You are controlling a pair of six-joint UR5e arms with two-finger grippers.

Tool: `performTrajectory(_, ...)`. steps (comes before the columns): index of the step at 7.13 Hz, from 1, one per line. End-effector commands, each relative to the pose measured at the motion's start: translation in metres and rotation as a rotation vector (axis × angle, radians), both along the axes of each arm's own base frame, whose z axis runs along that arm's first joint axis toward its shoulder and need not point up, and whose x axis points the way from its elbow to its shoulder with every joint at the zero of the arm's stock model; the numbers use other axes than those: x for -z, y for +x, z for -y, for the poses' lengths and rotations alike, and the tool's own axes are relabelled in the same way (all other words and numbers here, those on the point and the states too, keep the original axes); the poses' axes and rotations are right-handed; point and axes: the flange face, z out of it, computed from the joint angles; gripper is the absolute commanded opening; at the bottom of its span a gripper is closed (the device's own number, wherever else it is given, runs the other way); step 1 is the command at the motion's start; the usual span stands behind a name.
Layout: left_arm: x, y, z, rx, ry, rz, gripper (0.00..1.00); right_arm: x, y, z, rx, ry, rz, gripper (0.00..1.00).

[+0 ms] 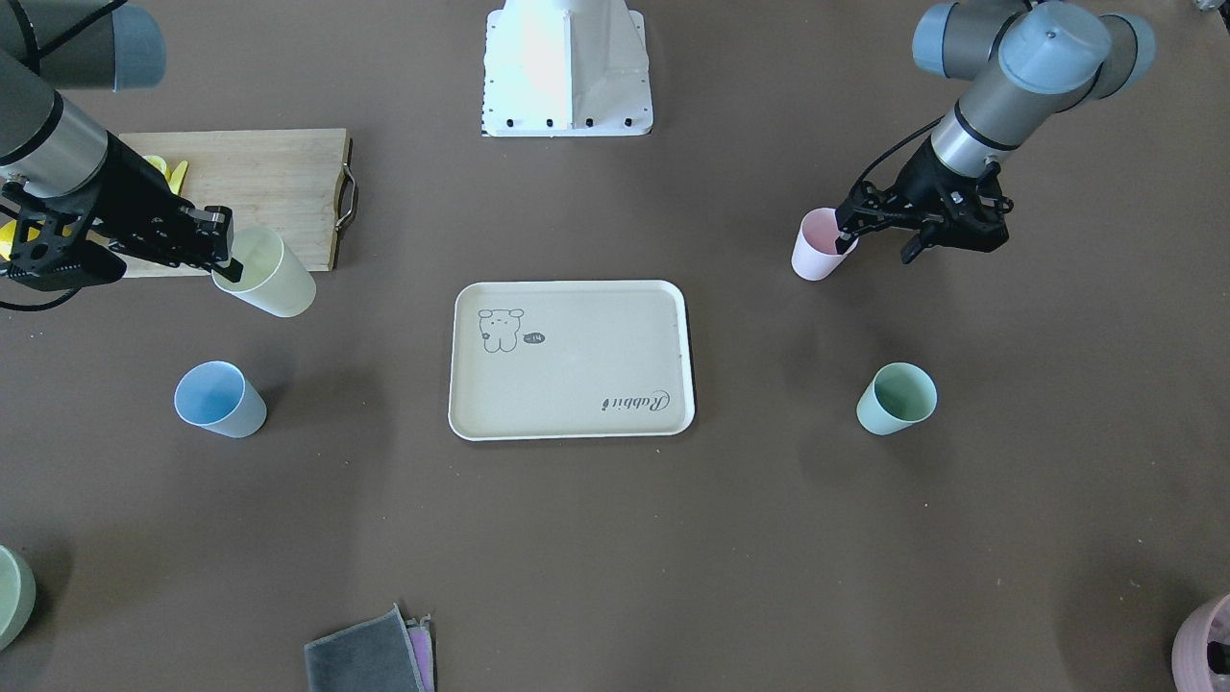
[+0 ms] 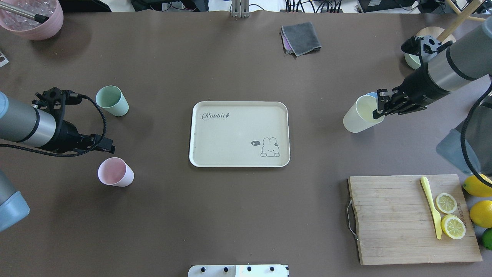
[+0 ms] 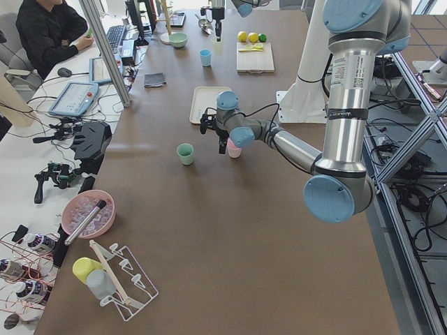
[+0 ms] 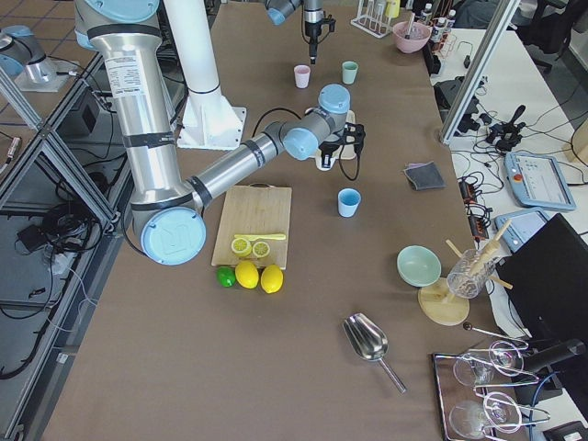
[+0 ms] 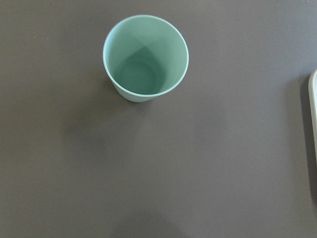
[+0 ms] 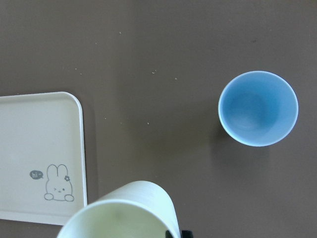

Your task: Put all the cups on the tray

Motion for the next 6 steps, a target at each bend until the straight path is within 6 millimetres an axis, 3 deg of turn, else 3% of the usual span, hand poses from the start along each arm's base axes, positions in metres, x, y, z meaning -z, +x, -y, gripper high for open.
performTrajectory(1, -0.009, 0.011, -0.016, -0.037, -0.001, 0.004, 0.89, 0.036, -0.009, 0.011, 0.002, 0.01, 0.009, 0.0)
performTrajectory(2, -0.02, 0.012, -0.025, -0.041, 0.011, 0.009, 0.87, 0.054, -0.021, 0.014, -0.013, -0.009, 0.025, 0.0)
performTrajectory(3, -0.027, 0.017, -0.036, -0.057, 0.018, 0.009, 0.76, 0.064, -0.039, 0.011, -0.005, -0.015, 0.024, 0.0)
performTrajectory(4, -0.028, 0.022, -0.038, -0.068, 0.017, 0.01, 0.5, 0.065, -0.051, 0.008, -0.005, 0.001, 0.005, 0.0)
performTrajectory(5, -0.023, 0.026, -0.038, -0.07, 0.022, 0.002, 0.08, 0.065, -0.067, 0.011, -0.003, 0.007, -0.012, 0.0)
performTrajectory(6, -0.015, 0.031, -0.034, -0.056, 0.01, -0.012, 0.0, 0.064, -0.076, 0.011, 0.003, 0.009, -0.02, 0.0)
